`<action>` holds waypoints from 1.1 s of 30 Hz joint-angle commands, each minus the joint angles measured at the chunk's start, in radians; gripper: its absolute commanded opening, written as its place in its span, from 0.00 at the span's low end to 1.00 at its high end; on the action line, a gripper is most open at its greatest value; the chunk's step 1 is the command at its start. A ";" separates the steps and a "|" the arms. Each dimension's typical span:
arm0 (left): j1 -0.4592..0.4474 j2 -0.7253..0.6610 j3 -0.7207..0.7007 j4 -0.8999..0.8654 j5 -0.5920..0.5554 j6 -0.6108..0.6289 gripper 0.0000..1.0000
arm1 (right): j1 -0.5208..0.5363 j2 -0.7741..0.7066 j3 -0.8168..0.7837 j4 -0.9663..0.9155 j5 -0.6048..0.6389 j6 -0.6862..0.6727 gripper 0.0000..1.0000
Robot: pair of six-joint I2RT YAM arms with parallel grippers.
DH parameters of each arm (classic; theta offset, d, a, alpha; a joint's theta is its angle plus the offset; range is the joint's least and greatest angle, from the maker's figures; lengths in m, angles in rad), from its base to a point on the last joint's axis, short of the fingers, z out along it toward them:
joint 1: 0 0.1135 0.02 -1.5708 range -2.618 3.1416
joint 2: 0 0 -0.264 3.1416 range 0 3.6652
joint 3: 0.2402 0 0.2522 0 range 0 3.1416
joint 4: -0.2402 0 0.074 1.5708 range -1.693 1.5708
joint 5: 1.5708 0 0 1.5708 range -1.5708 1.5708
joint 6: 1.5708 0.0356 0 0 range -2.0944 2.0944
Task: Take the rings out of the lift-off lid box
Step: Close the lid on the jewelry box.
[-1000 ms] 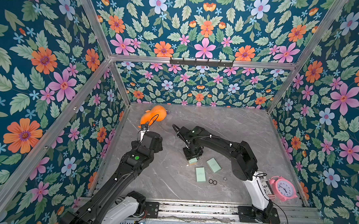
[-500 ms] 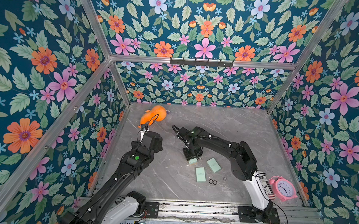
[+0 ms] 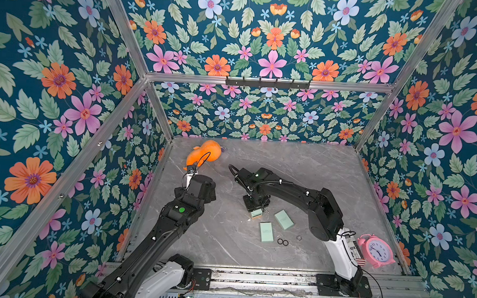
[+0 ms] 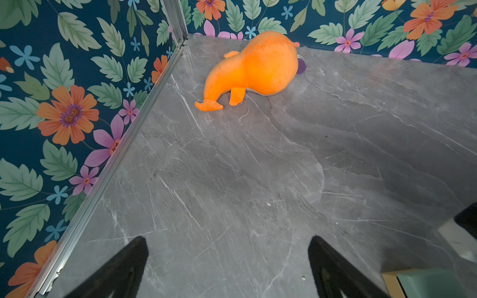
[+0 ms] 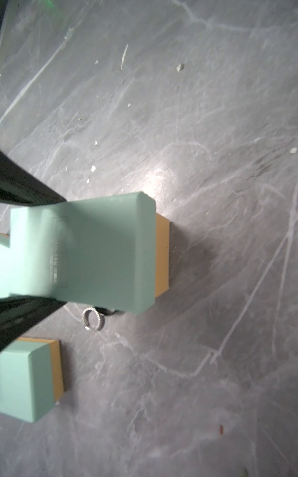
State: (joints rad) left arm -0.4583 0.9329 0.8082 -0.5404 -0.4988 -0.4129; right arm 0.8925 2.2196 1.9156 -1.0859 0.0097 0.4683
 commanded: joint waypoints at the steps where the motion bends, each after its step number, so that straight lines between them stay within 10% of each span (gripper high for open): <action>1: 0.001 -0.002 0.003 -0.012 -0.004 0.011 0.99 | 0.000 0.005 -0.001 -0.008 0.002 0.013 0.44; 33: 0.009 0.004 0.003 -0.009 0.003 0.012 0.99 | -0.012 0.009 -0.034 0.023 -0.001 0.017 0.44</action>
State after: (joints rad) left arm -0.4519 0.9371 0.8082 -0.5404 -0.4942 -0.4126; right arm 0.8806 2.2261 1.8820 -1.0538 0.0067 0.4709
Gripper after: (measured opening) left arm 0.995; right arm 0.495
